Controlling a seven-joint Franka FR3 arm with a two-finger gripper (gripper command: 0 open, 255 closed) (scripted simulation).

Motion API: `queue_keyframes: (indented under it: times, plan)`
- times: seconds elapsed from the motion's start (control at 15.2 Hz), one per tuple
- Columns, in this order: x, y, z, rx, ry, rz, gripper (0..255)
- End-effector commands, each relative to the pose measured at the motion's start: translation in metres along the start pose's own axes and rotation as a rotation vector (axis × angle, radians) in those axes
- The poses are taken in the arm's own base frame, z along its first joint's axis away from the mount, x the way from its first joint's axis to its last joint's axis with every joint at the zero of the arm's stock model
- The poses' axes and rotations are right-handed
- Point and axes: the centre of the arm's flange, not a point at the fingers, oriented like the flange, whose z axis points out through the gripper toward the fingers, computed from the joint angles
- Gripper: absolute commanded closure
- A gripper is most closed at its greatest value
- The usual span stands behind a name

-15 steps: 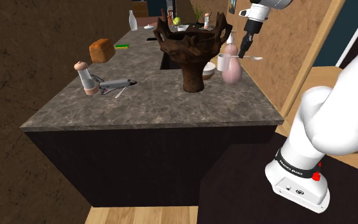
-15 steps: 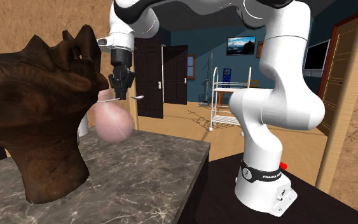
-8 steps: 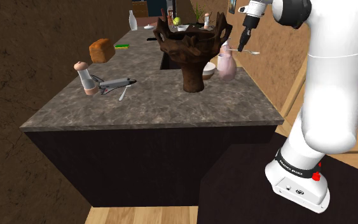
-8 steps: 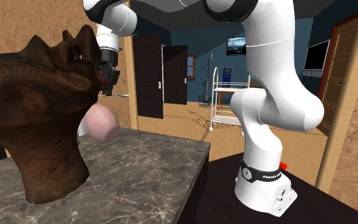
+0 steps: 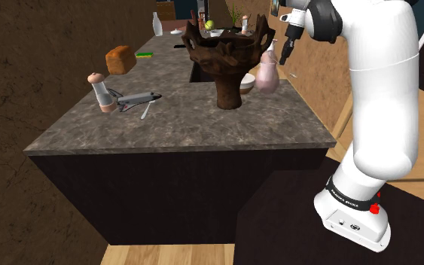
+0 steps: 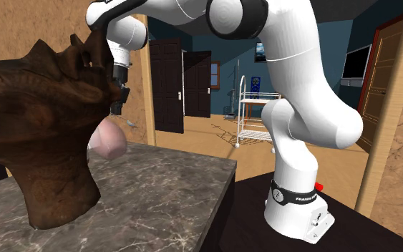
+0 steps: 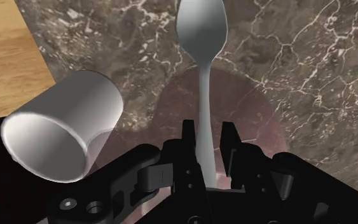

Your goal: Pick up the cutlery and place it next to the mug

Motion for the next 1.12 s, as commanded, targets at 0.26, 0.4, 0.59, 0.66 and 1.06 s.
queue_keyframes:
  times: [0.26, 0.4, 0.59, 0.66, 1.06]
  plan:
    - [-0.008, 0.005, 0.031, -0.001, 0.0, 0.001, 255]
    - [-0.011, 0.007, 0.041, -0.001, 0.0, 0.001, 255]
    - [-0.014, 0.009, 0.056, -0.001, 0.0, 0.001, 255]
    - [-0.015, 0.009, 0.061, -0.001, 0.0, 0.001, 255]
    - [-0.022, 0.013, 0.092, -0.001, 0.0, 0.001, 255]
